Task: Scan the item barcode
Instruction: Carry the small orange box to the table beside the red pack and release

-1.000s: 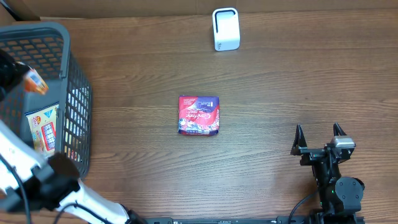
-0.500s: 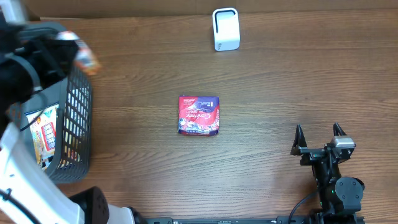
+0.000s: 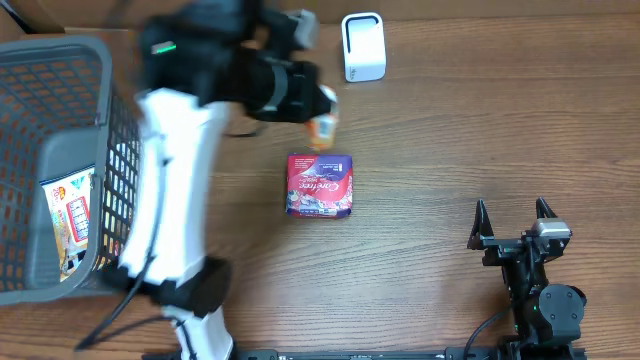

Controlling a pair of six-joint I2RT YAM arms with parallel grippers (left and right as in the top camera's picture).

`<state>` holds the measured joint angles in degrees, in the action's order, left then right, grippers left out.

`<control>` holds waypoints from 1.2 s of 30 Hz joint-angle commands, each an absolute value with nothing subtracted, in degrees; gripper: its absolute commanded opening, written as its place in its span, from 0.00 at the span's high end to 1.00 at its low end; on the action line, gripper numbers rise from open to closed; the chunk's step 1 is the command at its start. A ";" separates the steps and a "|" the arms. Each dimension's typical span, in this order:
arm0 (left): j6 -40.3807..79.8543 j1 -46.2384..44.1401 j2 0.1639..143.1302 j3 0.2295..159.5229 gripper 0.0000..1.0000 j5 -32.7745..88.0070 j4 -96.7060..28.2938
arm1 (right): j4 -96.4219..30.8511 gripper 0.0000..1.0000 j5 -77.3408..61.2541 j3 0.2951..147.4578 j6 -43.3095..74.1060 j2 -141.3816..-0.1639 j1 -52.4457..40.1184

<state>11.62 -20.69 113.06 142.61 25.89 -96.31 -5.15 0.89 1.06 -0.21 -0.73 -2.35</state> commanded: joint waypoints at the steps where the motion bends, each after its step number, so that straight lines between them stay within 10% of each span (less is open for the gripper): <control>1: 11.68 -25.41 118.89 142.10 0.96 18.33 -95.94 | -4.78 0.00 1.41 0.47 -0.47 -0.16 -2.52; 12: 11.81 -30.57 135.39 142.12 0.95 11.22 -94.13 | -4.78 0.00 1.41 0.47 -0.47 -0.16 -2.52; 17: 11.81 -30.57 138.34 142.12 0.70 12.69 -94.00 | -4.78 0.00 1.41 0.47 -0.47 -0.16 -2.52; 36: 12.01 -29.08 137.08 146.67 0.65 15.42 -96.84 | -4.78 0.00 1.41 0.47 -0.47 -0.16 -2.52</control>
<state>11.99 -30.26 138.45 143.09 13.58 -96.68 -5.15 0.91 1.06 -0.23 -0.73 -2.35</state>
